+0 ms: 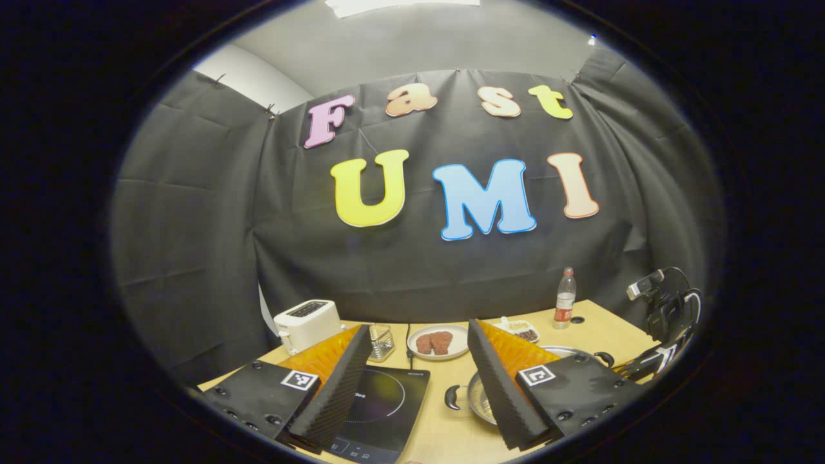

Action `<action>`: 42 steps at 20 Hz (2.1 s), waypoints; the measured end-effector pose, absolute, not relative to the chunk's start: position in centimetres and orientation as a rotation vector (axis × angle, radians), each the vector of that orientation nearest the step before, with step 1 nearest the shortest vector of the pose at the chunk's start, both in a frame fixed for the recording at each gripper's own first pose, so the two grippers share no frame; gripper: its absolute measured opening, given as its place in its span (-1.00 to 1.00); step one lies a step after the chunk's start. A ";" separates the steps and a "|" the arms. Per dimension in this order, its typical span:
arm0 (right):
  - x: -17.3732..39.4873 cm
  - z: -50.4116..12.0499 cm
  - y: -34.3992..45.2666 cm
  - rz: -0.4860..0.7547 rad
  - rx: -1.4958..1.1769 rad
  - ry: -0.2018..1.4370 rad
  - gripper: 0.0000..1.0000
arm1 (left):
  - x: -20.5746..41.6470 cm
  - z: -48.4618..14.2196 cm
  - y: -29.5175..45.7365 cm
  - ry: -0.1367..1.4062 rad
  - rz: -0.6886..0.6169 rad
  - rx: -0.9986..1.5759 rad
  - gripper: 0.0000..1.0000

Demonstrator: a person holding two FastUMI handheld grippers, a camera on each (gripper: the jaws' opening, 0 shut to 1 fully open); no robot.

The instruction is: First push the handle of the pot to place it horizontally, then grasp the pot with both hands and set it on the induction cooktop.

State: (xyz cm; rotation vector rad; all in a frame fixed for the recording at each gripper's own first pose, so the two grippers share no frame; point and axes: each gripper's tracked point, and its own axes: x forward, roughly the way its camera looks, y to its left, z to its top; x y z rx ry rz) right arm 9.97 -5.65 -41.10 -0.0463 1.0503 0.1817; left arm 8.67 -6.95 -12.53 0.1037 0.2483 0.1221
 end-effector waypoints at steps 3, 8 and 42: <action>9.9 -40.3 -6.2 0.174 -0.036 1.028 -0.98 | 9.3 -13.6 -7.8 0.268 0.104 0.103 0.82; 10.8 -36.7 -6.7 0.161 0.054 0.885 -0.49 | 10.3 -16.4 -9.9 0.299 0.045 0.083 0.88; 15.6 -41.8 -5.2 0.183 0.049 0.883 0.82 | 16.1 -39.5 -9.3 0.784 -0.021 -0.024 0.95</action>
